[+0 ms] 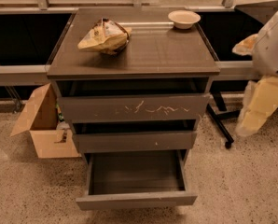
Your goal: Close bottom drawer
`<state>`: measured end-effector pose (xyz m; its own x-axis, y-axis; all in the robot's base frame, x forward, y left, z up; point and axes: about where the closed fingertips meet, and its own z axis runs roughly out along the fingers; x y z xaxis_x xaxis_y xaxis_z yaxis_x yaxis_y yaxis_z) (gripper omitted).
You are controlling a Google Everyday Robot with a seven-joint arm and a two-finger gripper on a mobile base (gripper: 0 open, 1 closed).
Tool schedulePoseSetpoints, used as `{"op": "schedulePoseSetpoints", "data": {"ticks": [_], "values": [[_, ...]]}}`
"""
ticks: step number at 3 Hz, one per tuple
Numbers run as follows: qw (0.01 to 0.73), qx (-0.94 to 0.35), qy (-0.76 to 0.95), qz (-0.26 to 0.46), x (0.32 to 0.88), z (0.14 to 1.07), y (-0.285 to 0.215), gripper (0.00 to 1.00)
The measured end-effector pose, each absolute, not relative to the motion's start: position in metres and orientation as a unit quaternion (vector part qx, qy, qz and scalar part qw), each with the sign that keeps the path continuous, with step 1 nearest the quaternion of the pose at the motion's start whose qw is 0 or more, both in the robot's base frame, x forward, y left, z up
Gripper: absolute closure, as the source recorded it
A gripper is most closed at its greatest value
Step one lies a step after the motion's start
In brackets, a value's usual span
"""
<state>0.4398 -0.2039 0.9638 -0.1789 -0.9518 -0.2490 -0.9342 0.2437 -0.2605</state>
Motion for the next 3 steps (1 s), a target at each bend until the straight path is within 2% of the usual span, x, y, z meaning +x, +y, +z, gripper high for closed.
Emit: {"op": "schedulePoseSetpoints", "data": {"ticks": [2, 3], "values": [[0.248, -0.649, 0.713, 0.090, 0.445, 0.880, -0.143, 0.00], [0.248, -0.649, 0.713, 0.090, 0.445, 0.880, -0.143, 0.00]]}}
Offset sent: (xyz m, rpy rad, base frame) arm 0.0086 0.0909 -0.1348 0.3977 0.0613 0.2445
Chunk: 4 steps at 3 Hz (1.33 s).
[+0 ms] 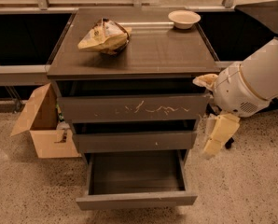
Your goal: Close bottom drawer
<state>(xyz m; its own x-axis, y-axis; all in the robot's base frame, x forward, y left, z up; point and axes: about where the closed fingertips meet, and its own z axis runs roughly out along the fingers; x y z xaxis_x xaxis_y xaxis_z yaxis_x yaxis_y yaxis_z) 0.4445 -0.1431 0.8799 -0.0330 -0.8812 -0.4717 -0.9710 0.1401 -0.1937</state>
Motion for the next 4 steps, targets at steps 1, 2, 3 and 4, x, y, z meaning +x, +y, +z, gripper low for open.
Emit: {"op": "schedulePoseSetpoints", "data": {"ticks": [1, 2, 3, 4], "values": [[0.242, -0.671, 0.685, 0.146, 0.433, 0.809, -0.116, 0.00], [0.243, -0.688, 0.654, 0.200, 0.420, 0.734, -0.086, 0.00], [0.249, -0.688, 0.634, 0.250, 0.410, 0.675, -0.059, 0.00], [0.256, -0.680, 0.623, 0.289, 0.400, 0.634, -0.036, 0.00]]}}
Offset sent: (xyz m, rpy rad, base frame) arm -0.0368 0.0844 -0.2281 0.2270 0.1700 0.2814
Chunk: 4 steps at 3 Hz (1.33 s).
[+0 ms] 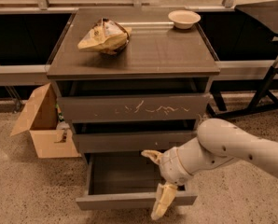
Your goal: Close bottom drawer
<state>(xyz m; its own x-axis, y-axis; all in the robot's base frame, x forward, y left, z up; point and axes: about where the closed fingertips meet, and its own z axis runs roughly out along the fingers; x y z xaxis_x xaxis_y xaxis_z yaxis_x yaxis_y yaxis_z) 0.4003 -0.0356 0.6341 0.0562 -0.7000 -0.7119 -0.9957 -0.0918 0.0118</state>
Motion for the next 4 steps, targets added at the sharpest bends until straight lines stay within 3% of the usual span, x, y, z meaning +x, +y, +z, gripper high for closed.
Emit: {"op": "schedulePoseSetpoints", "data": {"ticks": [2, 4], "values": [[0.253, -0.679, 0.618, 0.306, 0.397, 0.612, -0.028, 0.00], [0.220, -0.704, 0.577, 0.351, 0.383, 0.484, 0.004, 0.00]]}}
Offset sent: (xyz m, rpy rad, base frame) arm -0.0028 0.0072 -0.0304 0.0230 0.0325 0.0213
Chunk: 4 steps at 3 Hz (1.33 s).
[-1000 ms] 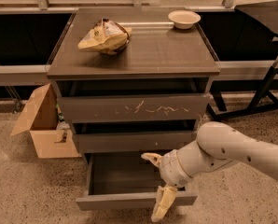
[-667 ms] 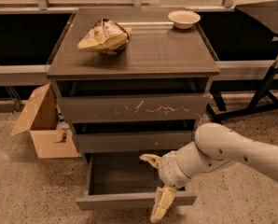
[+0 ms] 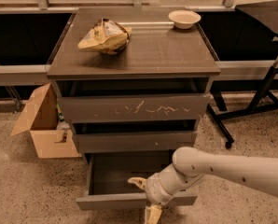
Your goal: Close bottom drawer
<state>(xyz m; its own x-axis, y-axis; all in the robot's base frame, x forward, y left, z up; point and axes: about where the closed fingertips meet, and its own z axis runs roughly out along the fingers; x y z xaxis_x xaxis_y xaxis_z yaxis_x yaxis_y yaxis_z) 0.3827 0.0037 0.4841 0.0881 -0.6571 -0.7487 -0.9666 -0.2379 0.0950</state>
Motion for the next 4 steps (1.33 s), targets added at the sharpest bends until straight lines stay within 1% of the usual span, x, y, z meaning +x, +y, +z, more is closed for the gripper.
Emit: {"op": "schedulePoseSetpoints", "data": {"ticks": [1, 2, 3, 4], "values": [[0.195, -0.693, 0.578, 0.385, 0.364, 0.405, 0.021, 0.00], [0.195, -0.693, 0.578, 0.385, 0.364, 0.405, 0.021, 0.00], [0.180, -0.687, 0.588, 0.388, 0.363, 0.365, 0.016, 0.00], [0.146, -0.669, 0.613, 0.394, 0.361, 0.289, -0.001, 0.03]]}}
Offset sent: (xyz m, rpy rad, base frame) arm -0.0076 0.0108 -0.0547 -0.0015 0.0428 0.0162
